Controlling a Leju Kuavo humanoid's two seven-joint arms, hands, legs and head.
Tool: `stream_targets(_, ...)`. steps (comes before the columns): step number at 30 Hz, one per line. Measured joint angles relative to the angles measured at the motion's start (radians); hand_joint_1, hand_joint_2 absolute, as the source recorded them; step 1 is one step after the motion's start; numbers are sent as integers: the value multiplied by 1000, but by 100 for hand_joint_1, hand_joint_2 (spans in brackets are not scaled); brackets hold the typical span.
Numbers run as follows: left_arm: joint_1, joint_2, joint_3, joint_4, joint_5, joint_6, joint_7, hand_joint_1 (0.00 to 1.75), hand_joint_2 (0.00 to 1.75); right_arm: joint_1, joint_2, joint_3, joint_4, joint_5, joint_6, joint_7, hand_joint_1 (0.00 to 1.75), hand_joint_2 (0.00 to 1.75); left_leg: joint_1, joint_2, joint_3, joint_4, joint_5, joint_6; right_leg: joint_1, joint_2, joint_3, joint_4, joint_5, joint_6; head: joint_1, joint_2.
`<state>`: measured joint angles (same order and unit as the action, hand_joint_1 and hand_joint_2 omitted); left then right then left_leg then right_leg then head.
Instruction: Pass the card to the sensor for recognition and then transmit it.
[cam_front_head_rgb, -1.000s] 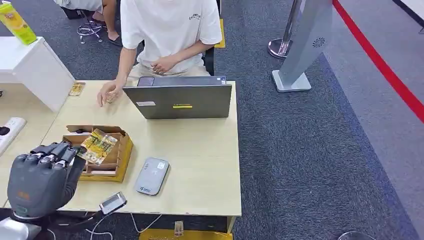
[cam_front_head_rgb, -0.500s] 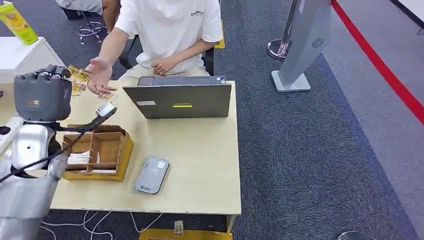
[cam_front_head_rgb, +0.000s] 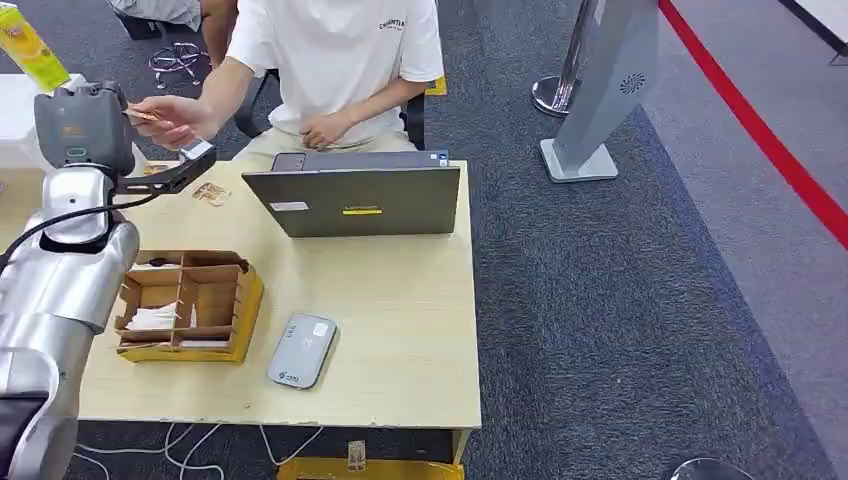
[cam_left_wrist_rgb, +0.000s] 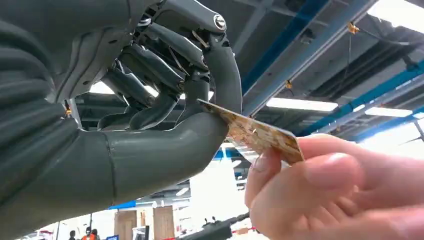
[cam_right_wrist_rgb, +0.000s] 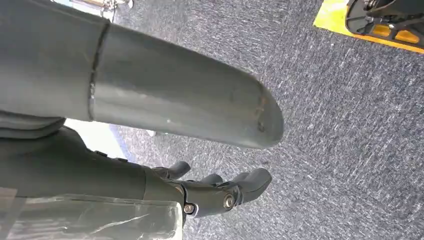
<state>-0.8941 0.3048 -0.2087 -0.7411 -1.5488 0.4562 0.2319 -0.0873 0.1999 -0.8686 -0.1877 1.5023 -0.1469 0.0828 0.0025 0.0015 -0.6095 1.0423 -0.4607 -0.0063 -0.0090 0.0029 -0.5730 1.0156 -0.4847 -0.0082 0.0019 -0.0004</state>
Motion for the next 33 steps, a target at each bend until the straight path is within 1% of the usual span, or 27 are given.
stream_targets(1, -1, -1, -4, 10, 0, 0, 0, 175, 175, 0, 0, 0, 0, 0, 0, 0, 0, 0, 0, 0, 0, 0, 0, 0, 0, 0, 0, 0, 0, 0, 0, 0)
stream_targets(2, -2, -2, -5, 19, 0, 0, 0, 0, 175, 0, 0, 0, 0, 0, 0, 0, 0, 0, 0, 0, 0, 0, 0, 0, 0, 0, 0, 0, 0, 0, 0, 0)
stream_targets(7, -9, -10, -6, 53, 2, 6, -3, 0, 175, 0, 0, 0, 0, 0, 0, 0, 0, 0, 0, 0, 0, 0, 0, 0, 0, 0, 0, 0, 0, 0, 0, 0)
stream_targets(12, -3, -9, -6, 72, 3, 41, -10, 0, 175, 1, 0, 0, 0, -4, 1, 5, 0, 0, 0, 0, -1, 0, 0, 0, 0, 0, 0, 0, 0, 0, 0, 0)
stream_targets(16, 24, -1, -2, 74, 11, 63, -27, 0, 175, 1, 0, 0, 0, -8, 3, 6, 0, 0, 0, 0, -1, 0, 0, 0, 0, 0, 0, 0, 0, 0, 0, 0)
stream_targets(19, 67, 12, 15, 69, 22, 87, -60, 0, 175, 2, 0, 0, 0, -20, 3, 5, 0, 0, 0, 0, -1, -1, 0, 0, 0, 0, 0, 0, 0, 0, 0, 0)
stream_targets(21, 109, 22, 32, 44, 46, 100, -91, 0, 175, 3, 0, 0, 0, -24, 3, 5, 0, 0, 0, 0, -1, -1, 0, 0, 0, 0, 0, 1, 0, 0, 0, 0)
stream_targets(23, 172, 35, 55, -17, 87, 104, -128, 0, 175, 3, 0, -1, 0, -37, 3, 5, 0, 0, 0, 1, -1, -1, 0, 0, 0, 1, 0, 1, 0, 0, 1, 0)
stream_targets(26, 305, 59, 115, -192, 136, 87, -172, 0, 175, 8, 0, -6, 0, -40, 3, 6, 0, 0, 0, 4, -1, -2, -1, -1, 0, 4, -3, 0, 0, 0, 0, 0)
stream_targets(29, 366, 72, 157, -274, 149, 73, -186, 0, 175, 10, 0, -10, 0, -40, 3, 6, 0, 0, 0, 3, -3, -2, -1, -1, 0, 3, -4, 0, 0, 0, 0, 0)
stream_targets(30, 384, 77, 168, -303, 172, 73, -201, 0, 175, 10, 0, -10, 0, -45, 2, 6, 0, 0, 0, 3, -4, -2, -1, -1, 0, 2, -3, 1, 0, 0, 0, 0)
stream_targets(31, 416, 87, 181, -338, 225, 65, -225, 0, 175, 10, 0, -12, 0, -57, 2, 6, 0, 0, 0, 3, -3, -3, -1, -1, 0, 3, -3, 1, 0, 0, 1, 0)
stream_targets(32, 469, 100, 197, -392, 301, 51, -252, 0, 175, 8, 0, -16, 0, -65, 0, 5, 0, 0, -1, 5, -3, -5, -2, -2, 0, 5, 0, 2, 0, 0, 2, 0)
stream_targets(33, 534, 127, 229, -459, 426, 23, -296, 0, 175, 10, 0, -20, 0, -74, 0, 5, 0, 0, -1, 10, 1, -5, -4, -3, 0, 11, -1, 1, -1, -1, 1, 0)
